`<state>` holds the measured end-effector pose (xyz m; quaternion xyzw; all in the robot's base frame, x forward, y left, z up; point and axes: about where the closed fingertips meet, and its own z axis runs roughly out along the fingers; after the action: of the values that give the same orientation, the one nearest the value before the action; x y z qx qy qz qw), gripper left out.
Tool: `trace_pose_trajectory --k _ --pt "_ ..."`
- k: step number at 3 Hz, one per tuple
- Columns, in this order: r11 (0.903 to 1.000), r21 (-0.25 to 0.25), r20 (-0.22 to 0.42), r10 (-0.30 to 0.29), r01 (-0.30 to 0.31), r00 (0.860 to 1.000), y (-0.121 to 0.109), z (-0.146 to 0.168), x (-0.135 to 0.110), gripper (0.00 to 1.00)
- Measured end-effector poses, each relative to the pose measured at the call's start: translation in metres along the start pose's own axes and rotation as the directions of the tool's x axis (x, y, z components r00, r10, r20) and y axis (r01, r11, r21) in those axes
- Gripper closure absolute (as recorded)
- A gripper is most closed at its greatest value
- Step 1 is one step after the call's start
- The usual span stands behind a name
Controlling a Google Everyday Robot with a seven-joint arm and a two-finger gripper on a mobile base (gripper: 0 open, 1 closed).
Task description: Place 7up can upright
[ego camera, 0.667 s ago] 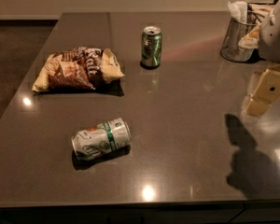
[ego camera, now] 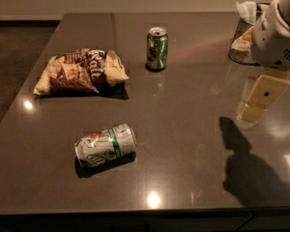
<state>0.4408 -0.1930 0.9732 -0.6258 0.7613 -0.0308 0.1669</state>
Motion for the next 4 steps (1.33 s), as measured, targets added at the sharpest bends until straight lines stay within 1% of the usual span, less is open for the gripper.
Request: trace_pose_trajectory --k 1,2,3,4 --pt "0.9947 -0.007 0.019 -0.102 0.102 0.995 0.009 0.013 -0.032 0.00" --pt "0.9759 -0.030 0.063 -0.214 0.216 0.975 0.025 0.028 -0.069 0.00" --pt "0.9375 -0.061 0.098 -0.336 0.343 0.937 0.056 0.041 -0.112 0.00" --pt "0.8945 -0.110 0.118 -0.421 0.433 0.899 0.085 0.063 -0.150 0.00"
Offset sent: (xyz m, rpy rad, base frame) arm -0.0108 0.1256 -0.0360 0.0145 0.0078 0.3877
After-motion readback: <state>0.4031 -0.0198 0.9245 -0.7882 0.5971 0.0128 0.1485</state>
